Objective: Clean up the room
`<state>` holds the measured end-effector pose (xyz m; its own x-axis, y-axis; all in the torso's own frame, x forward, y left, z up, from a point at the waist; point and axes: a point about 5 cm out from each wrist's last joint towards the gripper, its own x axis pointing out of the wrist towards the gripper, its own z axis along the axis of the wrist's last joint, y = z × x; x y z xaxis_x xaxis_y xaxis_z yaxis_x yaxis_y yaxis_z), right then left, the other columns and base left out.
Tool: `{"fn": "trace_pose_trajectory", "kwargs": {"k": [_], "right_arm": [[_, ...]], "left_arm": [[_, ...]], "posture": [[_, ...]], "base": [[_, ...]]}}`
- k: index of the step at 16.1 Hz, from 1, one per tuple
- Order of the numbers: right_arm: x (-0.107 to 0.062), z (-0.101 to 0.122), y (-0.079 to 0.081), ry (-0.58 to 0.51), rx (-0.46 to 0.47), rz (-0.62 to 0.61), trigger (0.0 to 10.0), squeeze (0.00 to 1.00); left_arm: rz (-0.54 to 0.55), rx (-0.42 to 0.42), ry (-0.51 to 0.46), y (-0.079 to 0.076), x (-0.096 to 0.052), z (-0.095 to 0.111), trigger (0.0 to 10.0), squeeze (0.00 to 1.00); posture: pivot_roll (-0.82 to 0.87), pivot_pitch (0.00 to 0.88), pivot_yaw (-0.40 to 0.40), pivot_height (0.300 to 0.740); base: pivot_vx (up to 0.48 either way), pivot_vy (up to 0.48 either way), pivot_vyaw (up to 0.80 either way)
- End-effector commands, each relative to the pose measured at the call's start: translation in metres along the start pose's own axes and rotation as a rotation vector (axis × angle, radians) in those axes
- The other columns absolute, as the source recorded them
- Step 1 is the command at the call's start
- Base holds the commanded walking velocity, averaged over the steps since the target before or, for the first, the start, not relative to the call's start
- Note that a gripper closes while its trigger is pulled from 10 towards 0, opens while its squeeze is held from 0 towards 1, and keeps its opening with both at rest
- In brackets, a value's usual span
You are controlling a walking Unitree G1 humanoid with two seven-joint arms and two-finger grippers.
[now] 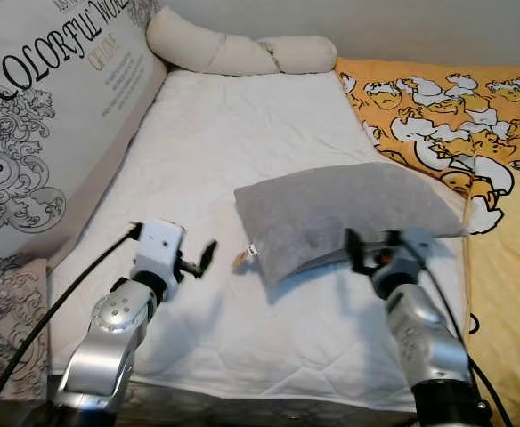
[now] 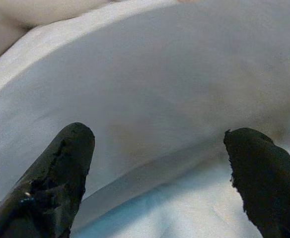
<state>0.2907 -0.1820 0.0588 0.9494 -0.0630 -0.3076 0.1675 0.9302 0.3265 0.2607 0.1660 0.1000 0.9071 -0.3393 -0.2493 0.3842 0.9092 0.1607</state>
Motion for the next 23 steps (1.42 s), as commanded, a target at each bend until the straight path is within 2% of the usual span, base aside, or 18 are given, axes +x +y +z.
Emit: {"fn": "trace_pose_trajectory", "kwargs": {"k": [1,3,6,7,8,9,12,14,16,17,18,20,23], "right_arm": [[0.002,0.000,-0.007,0.028,0.099,-0.053,10.0,1.00],[0.005,-0.004,-0.004,0.072,0.188,0.004,10.0,1.00],[0.022,-0.007,0.008,0.128,0.425,0.087,10.0,1.00],[0.027,-0.006,0.010,0.126,0.471,0.091,10.0,1.00],[0.036,0.002,0.018,0.077,0.589,0.130,10.0,1.00],[0.040,0.003,0.019,0.076,0.649,0.118,10.0,1.00],[0.047,0.000,0.022,0.115,0.741,0.065,10.0,1.00],[0.052,0.001,0.017,0.124,0.831,0.001,10.0,1.00],[0.054,0.004,0.010,0.112,0.876,-0.056,10.0,1.00],[0.054,0.006,0.008,0.109,0.868,-0.067,4.8,0.00],[0.055,0.005,0.006,0.120,0.821,-0.085,0.0,0.00],[0.055,0.005,0.006,0.151,0.768,-0.080,0.0,0.00],[0.055,0.006,0.003,0.154,0.770,-0.096,0.0,0.00]], "left_arm": [[-0.056,0.015,-0.013,-0.005,-0.001,0.006,10.0,0.00],[-0.083,0.016,-0.018,-0.005,-0.003,0.008,10.0,0.00],[-0.195,0.051,-0.013,-0.009,-0.003,0.011,10.0,0.00],[-0.228,0.059,-0.016,-0.010,-0.003,0.012,10.0,0.00],[-0.295,0.070,-0.030,-0.014,-0.004,0.017,10.0,0.00],[-0.326,0.083,-0.032,-0.016,-0.004,0.019,10.0,0.00],[-0.358,0.093,-0.022,-0.015,-0.004,0.020,10.0,0.00],[-0.373,0.104,-0.016,-0.014,-0.006,0.021,10.0,0.00],[-0.376,0.110,-0.012,-0.013,-0.008,0.021,10.0,0.00],[-0.376,0.110,-0.011,-0.013,-0.008,0.021,10.0,0.00],[-0.377,0.109,-0.009,-0.013,-0.008,0.021,10.0,0.00],[-0.376,0.105,-0.008,-0.013,-0.007,0.021,10.0,0.00],[-0.393,0.103,-0.014,-0.015,-0.004,0.022,10.0,0.00]], "posture": [[0.00,0.000,-0.007,0.740],[0.00,0.000,0.002,0.740],[-0.01,0.000,0.013,0.740],[-0.01,0.000,0.013,0.740],[0.00,0.000,0.018,0.740],[0.02,0.000,0.011,0.740],[0.03,0.000,0.002,0.740],[0.04,0.000,-0.001,0.740],[0.05,0.000,-0.001,0.740],[0.05,0.000,-0.003,0.740],[0.05,0.000,-0.002,0.740],[0.04,0.000,0.005,0.740],[0.02,0.000,0.016,0.740]], "base": [[0.000,0.000,0.00],[0.000,0.000,0.00],[0.000,0.000,0.00],[0.000,0.000,0.00],[0.000,0.000,0.00],[0.000,0.000,0.00],[0.000,0.000,0.00],[0.000,0.000,0.00],[0.000,0.000,0.00],[0.000,0.000,0.00],[0.000,0.000,0.00],[0.000,0.000,0.00],[0.000,0.000,0.00]]}}
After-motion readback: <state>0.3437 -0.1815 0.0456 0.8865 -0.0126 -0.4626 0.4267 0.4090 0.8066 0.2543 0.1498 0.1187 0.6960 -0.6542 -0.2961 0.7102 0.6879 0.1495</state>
